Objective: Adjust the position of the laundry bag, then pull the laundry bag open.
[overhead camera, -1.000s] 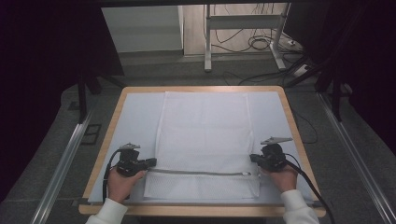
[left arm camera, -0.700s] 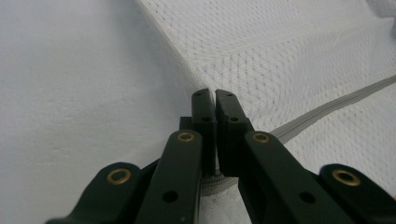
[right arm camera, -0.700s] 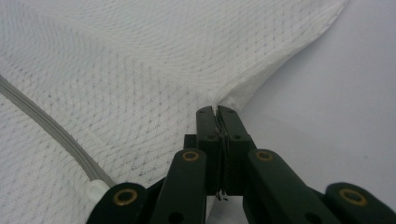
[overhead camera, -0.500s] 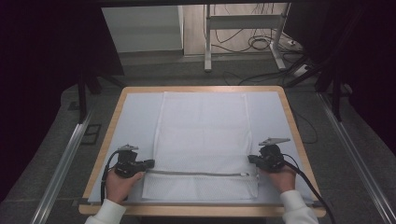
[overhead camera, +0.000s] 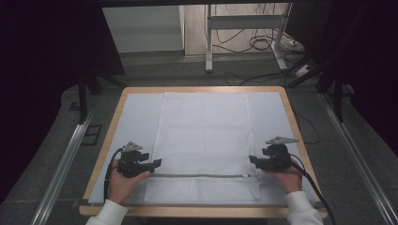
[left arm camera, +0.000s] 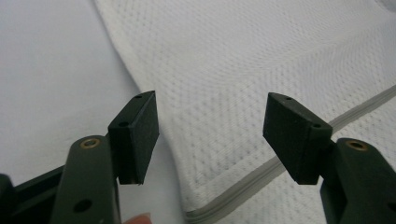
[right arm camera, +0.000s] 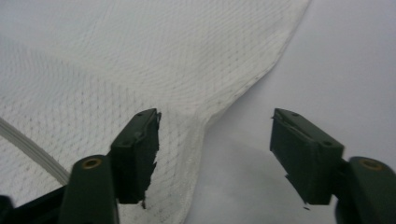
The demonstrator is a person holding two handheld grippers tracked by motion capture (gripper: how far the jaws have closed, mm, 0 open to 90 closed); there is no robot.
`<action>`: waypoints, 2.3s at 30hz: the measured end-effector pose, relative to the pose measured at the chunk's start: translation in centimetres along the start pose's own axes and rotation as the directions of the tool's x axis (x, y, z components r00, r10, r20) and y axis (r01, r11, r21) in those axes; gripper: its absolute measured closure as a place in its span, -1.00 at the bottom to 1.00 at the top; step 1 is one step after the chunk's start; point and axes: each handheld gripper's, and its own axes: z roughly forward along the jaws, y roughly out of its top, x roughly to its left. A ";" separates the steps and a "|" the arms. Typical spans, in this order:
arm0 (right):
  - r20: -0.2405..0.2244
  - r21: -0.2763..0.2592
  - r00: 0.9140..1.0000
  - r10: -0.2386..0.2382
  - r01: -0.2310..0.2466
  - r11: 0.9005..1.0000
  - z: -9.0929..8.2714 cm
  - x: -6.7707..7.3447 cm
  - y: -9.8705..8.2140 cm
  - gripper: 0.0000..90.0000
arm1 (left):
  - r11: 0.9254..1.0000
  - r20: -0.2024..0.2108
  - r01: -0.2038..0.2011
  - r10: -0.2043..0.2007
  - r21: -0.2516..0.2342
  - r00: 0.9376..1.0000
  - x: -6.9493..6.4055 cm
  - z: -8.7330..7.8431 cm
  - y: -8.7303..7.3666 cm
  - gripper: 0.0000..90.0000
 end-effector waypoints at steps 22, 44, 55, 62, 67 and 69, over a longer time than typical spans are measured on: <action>0.017 -0.114 0.999 0.038 -0.036 0.993 -1.9 -1.1 -0.3 -0.36 | 0.999 0.093 -0.047 0.049 -0.021 0.994 -5.4 1.2 2.2 -0.36; 0.011 -0.121 0.999 0.043 -0.042 0.992 -2.2 -1.1 -0.4 -0.36 | 0.995 0.165 -0.096 0.091 0.022 0.982 -10.4 3.7 3.7 -0.28; 0.003 -0.112 0.999 0.034 -0.033 0.993 -2.1 -0.9 -0.3 -0.36 | 0.998 0.214 -0.058 0.052 0.020 0.975 -11.3 4.2 4.4 -0.26; 0.003 -0.110 1.000 0.023 -0.023 0.994 -2.1 -0.9 -0.4 -0.36 | 0.995 0.229 -0.096 0.085 0.036 0.970 -13.2 5.1 4.6 -0.25; 0.011 -0.103 1.000 0.016 -0.015 0.995 -2.0 -0.9 -0.5 -0.36 | 0.993 0.239 -0.110 0.097 0.042 0.966 -13.9 5.5 4.9 -0.26; 0.009 -0.100 1.000 0.020 -0.019 0.995 -1.9 -0.9 -0.5 -0.36 | 0.992 0.242 -0.113 0.098 0.048 0.965 -14.1 5.7 5.1 -0.27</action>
